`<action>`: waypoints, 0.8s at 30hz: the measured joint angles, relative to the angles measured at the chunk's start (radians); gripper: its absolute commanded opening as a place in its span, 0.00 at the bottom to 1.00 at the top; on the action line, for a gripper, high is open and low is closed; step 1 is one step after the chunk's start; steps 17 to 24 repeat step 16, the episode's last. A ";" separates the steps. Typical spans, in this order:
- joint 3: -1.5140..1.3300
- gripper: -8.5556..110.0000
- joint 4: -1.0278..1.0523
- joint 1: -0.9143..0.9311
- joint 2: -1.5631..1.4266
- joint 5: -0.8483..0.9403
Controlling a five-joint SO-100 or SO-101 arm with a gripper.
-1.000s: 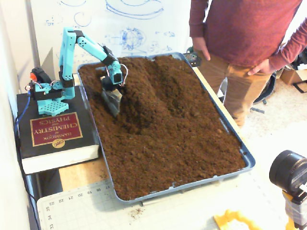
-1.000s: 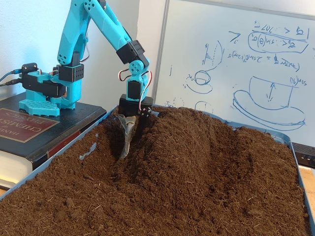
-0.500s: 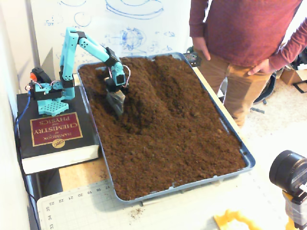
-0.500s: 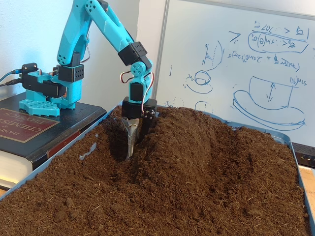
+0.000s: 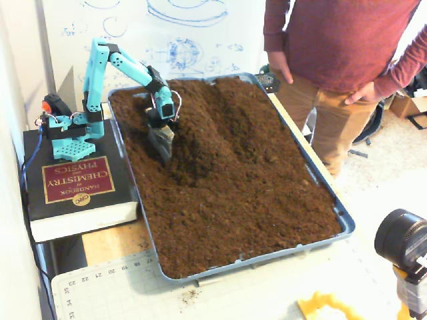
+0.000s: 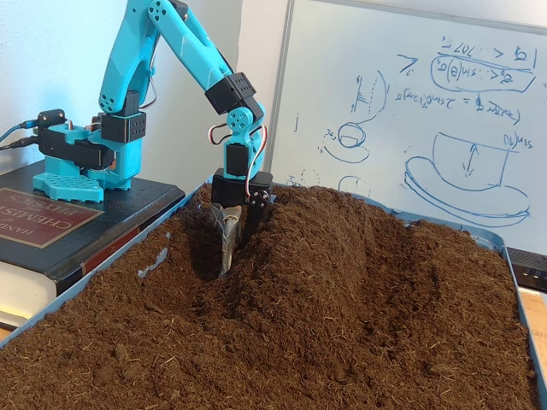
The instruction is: Build a berm.
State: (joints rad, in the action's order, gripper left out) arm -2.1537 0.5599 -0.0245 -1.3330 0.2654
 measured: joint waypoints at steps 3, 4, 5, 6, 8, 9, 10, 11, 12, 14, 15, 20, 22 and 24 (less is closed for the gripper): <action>0.035 0.08 0.000 0.000 0.014 0.000; 0.044 0.08 0.000 0.003 0.018 0.000; 0.048 0.08 0.000 0.006 0.021 0.000; 0.048 0.08 0.000 0.008 0.023 0.000; 0.048 0.08 0.000 0.008 0.023 0.000; 0.048 0.08 0.000 0.008 0.023 0.000; 0.048 0.08 0.000 0.009 0.023 0.000; 0.048 0.08 0.000 0.009 0.023 0.000; 0.048 0.08 0.000 0.009 0.023 0.000; 0.048 0.08 0.000 0.009 0.023 0.000; 0.048 0.08 0.000 0.009 0.023 0.000; 0.048 0.08 0.000 0.009 0.023 0.000; 0.048 0.08 0.000 0.009 0.023 0.000; 0.048 0.08 0.000 0.009 0.023 0.000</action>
